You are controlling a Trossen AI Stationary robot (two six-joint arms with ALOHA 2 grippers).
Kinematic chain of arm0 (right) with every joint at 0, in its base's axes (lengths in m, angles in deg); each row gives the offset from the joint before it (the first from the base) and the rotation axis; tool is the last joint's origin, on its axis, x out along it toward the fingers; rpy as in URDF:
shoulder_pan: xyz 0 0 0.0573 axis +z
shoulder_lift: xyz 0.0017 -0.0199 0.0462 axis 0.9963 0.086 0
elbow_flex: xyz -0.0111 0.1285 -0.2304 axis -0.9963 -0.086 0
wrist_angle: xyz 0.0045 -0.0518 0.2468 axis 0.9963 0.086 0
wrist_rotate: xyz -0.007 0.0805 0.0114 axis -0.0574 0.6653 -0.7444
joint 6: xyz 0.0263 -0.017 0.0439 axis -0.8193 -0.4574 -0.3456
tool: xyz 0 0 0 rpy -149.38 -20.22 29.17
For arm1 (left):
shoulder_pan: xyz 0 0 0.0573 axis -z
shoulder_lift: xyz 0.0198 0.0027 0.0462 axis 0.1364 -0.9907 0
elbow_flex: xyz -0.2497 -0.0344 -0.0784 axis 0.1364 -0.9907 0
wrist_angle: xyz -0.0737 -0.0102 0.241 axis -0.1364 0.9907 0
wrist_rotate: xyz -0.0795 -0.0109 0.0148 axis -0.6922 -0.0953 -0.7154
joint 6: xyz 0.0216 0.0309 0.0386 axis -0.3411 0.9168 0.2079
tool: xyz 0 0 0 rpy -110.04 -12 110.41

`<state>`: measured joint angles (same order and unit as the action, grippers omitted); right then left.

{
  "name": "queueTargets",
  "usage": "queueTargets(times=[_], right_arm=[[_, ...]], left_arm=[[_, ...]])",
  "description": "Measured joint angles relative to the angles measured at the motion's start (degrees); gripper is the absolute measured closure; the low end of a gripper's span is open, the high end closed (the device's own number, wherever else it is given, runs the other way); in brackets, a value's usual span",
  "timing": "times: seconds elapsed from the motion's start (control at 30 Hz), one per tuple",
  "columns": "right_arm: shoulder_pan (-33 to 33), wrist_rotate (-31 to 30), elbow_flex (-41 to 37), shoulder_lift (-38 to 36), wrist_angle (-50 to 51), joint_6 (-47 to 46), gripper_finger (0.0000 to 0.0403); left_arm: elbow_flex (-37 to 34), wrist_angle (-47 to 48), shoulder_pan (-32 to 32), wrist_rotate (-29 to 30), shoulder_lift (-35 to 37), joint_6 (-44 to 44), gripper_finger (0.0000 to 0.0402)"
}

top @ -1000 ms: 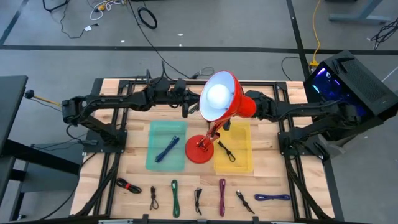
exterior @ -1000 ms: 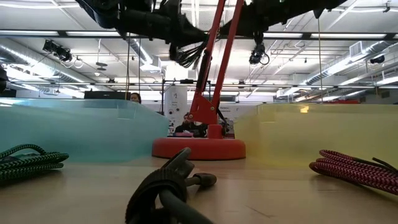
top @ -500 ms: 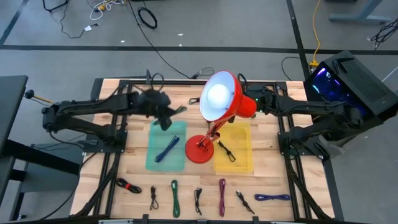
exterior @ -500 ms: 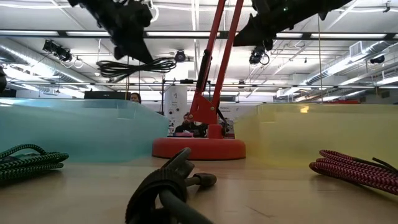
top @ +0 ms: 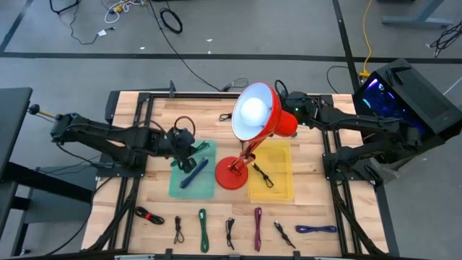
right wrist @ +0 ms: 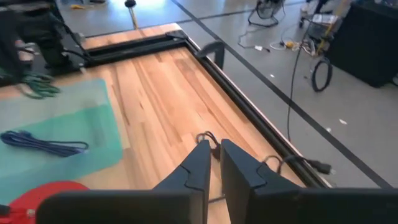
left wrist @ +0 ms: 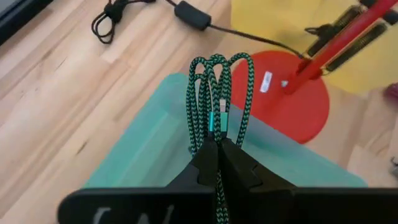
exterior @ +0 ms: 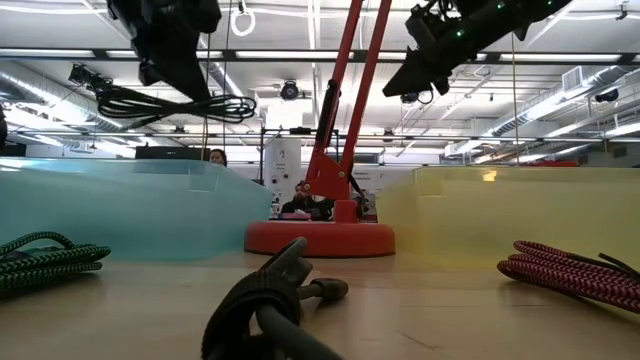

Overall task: Pick & Place USB Port
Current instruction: Put the right green patterned charger cable into the blue bin, then put the top green patterned charger cable into the blue bin

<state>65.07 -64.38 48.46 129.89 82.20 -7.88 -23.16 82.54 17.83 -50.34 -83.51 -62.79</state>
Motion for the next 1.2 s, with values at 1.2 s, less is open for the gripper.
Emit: queueTargets(times=[1.2], right_arm=[[-6.6, -11.0, 0.0, 0.61, 19.82, 1.65, 0.0358]], left_arm=[[-10.36, -12.52, 3.22, 6.5, -8.01, -8.29, 0.0244]])
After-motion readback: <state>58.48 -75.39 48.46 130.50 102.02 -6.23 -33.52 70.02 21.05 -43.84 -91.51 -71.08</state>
